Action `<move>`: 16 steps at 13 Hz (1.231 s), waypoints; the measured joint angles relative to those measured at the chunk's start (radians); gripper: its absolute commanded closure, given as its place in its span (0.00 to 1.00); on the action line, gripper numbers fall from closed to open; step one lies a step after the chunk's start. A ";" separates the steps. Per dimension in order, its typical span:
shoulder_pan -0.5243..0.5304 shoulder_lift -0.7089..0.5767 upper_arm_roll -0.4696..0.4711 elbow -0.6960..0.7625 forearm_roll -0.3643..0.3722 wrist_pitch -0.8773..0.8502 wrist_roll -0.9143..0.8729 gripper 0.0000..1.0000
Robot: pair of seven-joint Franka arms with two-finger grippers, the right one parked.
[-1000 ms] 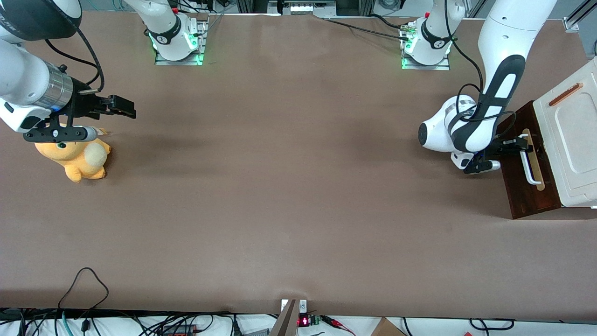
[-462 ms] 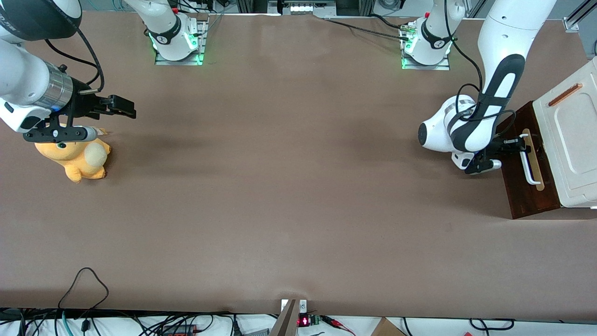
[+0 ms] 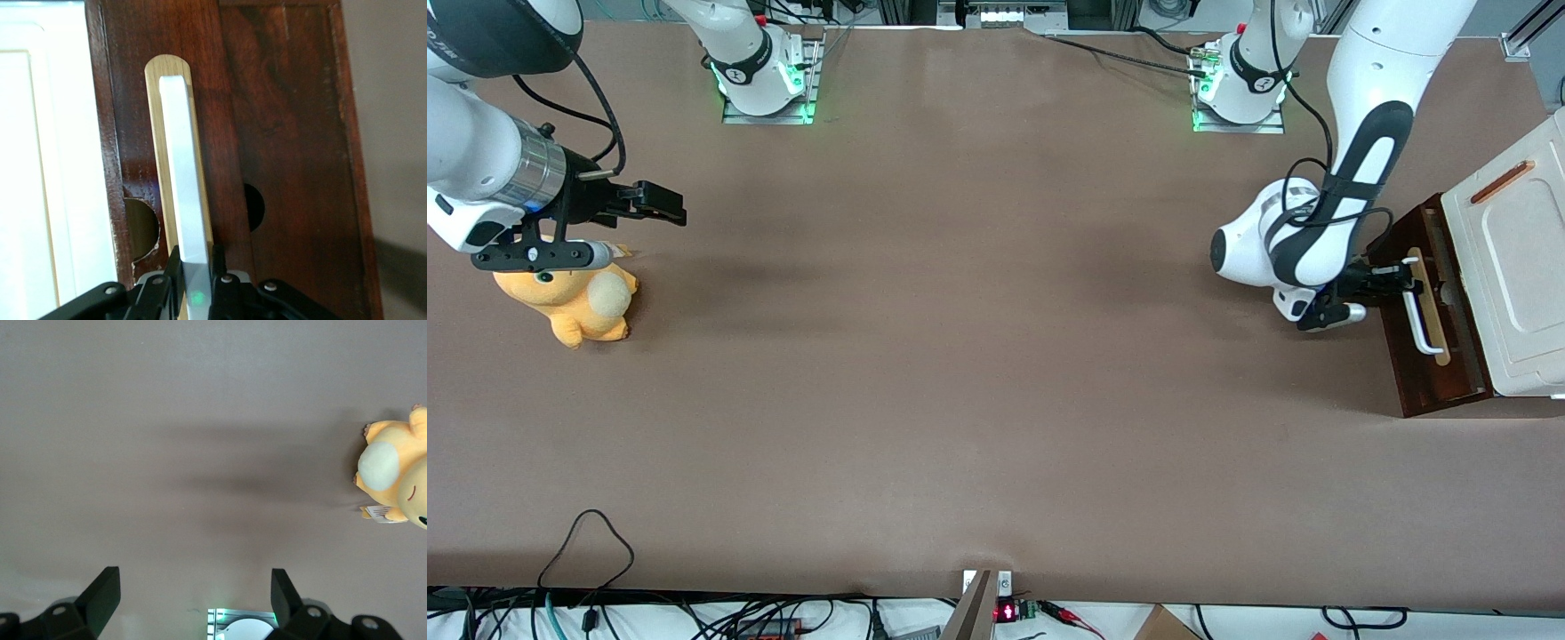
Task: Open lower drawer with left arm only
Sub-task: 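Pull the gripped handle outward with the left gripper, sliding the drawer open, then open the left gripper and lift it away from the handle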
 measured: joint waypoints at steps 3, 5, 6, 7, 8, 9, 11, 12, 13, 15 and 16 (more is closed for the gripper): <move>-0.008 -0.006 -0.033 0.002 -0.025 -0.004 -0.004 1.00; -0.019 -0.013 -0.067 0.013 -0.063 -0.003 -0.004 1.00; -0.026 -0.014 -0.080 0.016 -0.075 -0.003 -0.004 1.00; -0.032 -0.014 -0.085 0.017 -0.079 -0.003 -0.004 1.00; -0.035 -0.014 -0.086 0.018 -0.081 -0.003 -0.004 1.00; -0.036 -0.014 -0.087 0.018 -0.083 -0.002 -0.004 1.00; -0.038 -0.014 -0.088 0.018 -0.084 -0.001 -0.004 1.00; -0.038 -0.014 -0.089 0.019 -0.085 -0.001 -0.004 1.00; -0.038 -0.014 -0.089 0.019 -0.087 -0.001 -0.004 1.00; -0.039 -0.014 -0.090 0.021 -0.089 -0.001 -0.004 0.92; -0.040 -0.014 -0.090 0.021 -0.089 -0.001 -0.004 0.51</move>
